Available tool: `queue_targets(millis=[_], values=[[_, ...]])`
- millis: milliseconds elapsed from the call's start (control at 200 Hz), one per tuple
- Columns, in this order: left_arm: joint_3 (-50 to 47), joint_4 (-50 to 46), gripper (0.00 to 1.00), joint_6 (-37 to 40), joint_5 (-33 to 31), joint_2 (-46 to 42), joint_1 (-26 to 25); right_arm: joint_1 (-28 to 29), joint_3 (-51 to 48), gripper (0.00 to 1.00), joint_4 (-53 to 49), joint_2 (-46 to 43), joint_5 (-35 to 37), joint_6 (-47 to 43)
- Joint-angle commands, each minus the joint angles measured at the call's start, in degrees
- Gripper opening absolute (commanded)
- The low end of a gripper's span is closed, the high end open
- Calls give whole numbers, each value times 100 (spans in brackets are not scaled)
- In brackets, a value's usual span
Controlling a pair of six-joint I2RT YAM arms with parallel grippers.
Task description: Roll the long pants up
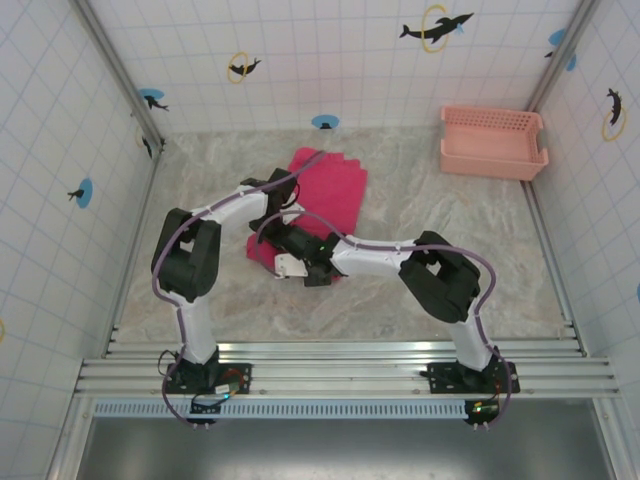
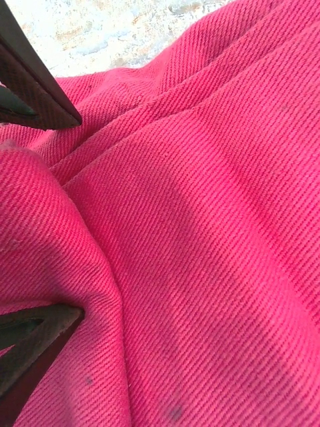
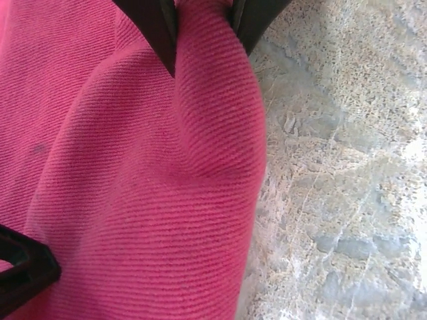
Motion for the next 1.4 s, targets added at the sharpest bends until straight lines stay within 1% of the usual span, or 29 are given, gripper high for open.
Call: queue_targets(millis=[0, 75, 130, 145, 215, 250, 290, 400, 495, 581, 666, 766, 886, 991, 1171, 1261, 1346, 1391], values=[[-109, -385, 72, 75, 140, -201, 3, -190, 285, 5, -719, 243, -964, 66], [-78, -523, 75, 104, 99, -325, 22, -192, 540, 3, -1090, 199, -1372, 181], [-75, -642, 78, 80, 33, -408, 35, -205, 817, 3, -1534, 223, -1857, 247], [111, -674, 79, 71, 24, -433, 47, -210, 920, 2, -1682, 229, -1956, 281], [272, -843, 81, 8, -100, -546, 108, -228, 1268, 2, -2194, 222, -2566, 459], [343, -924, 83, -23, -151, -613, 148, -228, 1429, 2, -2426, 207, -2738, 558], [442, -1045, 84, -61, -209, -672, 204, -240, 1541, 2, -2585, 141, -3238, 678], [730, -1417, 86, -86, -275, -794, 349, -347, 1961, 2, -3179, 88, -4242, 1090], [845, -1623, 86, -14, -404, -941, 377, -525, 1919, 4, -3188, 12, -5125, 1575], [837, -1697, 87, 22, -472, -1062, 394, -714, 1817, 5, -3122, 95, -5740, 1911], [811, -1750, 87, 33, -438, -1090, 395, -934, 1676, 5, -2881, 239, -6094, 2245], [784, -1802, 86, 6, -382, -1048, 393, -1199, 1593, 5, -2502, 462, -6357, 2643], [783, -1872, 85, -2, -333, -1003, 394, -1495, 1731, 6, -2168, 820, -6582, 3123], [799, -1945, 85, -15, -316, -1003, 395, -1649, 1812, 6, -2115, 1033, -6577, 3249], [801, -2074, 84, -2, -341, -1072, 392, -1800, 1524, 7, -2134, 1075, -6443, 3117], [787, -2166, 80, -42, -216, -1098, 390, -1862, 1453, 8, -2177, 1137, -6440, 3048], [648, -2178, 73, -134, -63, -1197, 387, -1907, 1450, 8, -2193, 1203, -6406, 3032], [539, -2152, 71, -183, 12, -1270, 394, -1922, 1476, 8, -2213, 1268, -6442, 3019]])
